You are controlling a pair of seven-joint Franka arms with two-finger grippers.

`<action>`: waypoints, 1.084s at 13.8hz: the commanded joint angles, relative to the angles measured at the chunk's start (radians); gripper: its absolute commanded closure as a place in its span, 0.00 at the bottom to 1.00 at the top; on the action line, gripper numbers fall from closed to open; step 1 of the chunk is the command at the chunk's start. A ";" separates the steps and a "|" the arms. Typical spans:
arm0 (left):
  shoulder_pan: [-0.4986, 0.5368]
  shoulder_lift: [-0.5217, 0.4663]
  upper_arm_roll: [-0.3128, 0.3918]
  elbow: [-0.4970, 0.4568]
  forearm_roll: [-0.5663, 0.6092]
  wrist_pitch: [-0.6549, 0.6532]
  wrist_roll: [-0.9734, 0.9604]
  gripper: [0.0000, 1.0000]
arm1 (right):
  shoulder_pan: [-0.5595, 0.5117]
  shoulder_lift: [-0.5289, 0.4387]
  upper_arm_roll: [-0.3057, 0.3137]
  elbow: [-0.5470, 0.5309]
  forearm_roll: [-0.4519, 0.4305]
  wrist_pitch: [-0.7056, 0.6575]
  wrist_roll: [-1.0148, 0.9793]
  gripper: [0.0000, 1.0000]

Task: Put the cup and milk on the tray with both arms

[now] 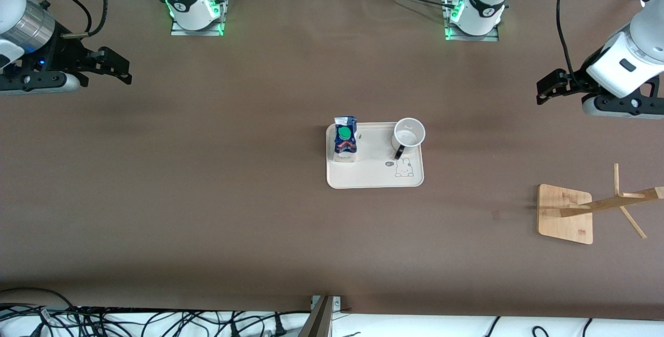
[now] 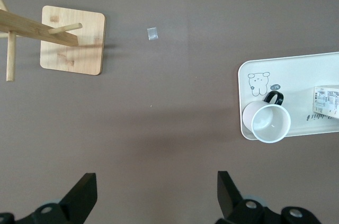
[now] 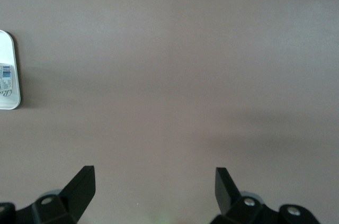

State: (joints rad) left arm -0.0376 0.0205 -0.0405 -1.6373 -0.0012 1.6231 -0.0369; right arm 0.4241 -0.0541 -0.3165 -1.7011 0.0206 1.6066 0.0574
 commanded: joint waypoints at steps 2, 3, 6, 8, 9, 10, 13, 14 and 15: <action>-0.002 0.015 0.002 0.033 -0.014 -0.015 -0.001 0.00 | -0.189 0.029 0.169 0.044 -0.008 0.001 -0.042 0.00; -0.001 0.015 0.001 0.033 -0.014 -0.015 0.000 0.00 | -0.246 0.031 0.218 0.047 -0.005 0.001 -0.044 0.00; -0.002 0.015 0.002 0.033 -0.014 -0.015 -0.001 0.00 | -0.332 0.031 0.296 0.047 -0.004 0.001 -0.044 0.00; -0.001 0.015 0.002 0.033 -0.014 -0.015 0.000 0.00 | -0.331 0.031 0.295 0.061 -0.001 -0.001 -0.042 0.00; -0.001 0.013 0.002 0.031 -0.014 -0.015 -0.001 0.00 | -0.327 0.031 0.295 0.072 -0.002 -0.004 -0.044 0.00; -0.001 0.013 0.001 0.031 -0.014 -0.014 -0.001 0.00 | -0.323 0.033 0.295 0.083 -0.002 -0.008 -0.042 0.00; -0.002 0.013 0.001 0.030 -0.014 -0.011 -0.001 0.00 | -0.321 0.039 0.295 0.084 -0.004 -0.007 -0.040 0.00; -0.002 0.012 0.001 0.030 -0.014 -0.011 -0.001 0.00 | -0.323 0.039 0.295 0.087 -0.004 -0.008 -0.040 0.00; -0.002 0.012 -0.001 0.030 -0.014 -0.011 -0.001 0.00 | -0.323 0.039 0.295 0.087 -0.004 -0.010 -0.040 0.00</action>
State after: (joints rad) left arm -0.0376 0.0206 -0.0406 -1.6372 -0.0012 1.6231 -0.0369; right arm 0.1198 -0.0265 -0.0376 -1.6395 0.0206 1.6120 0.0293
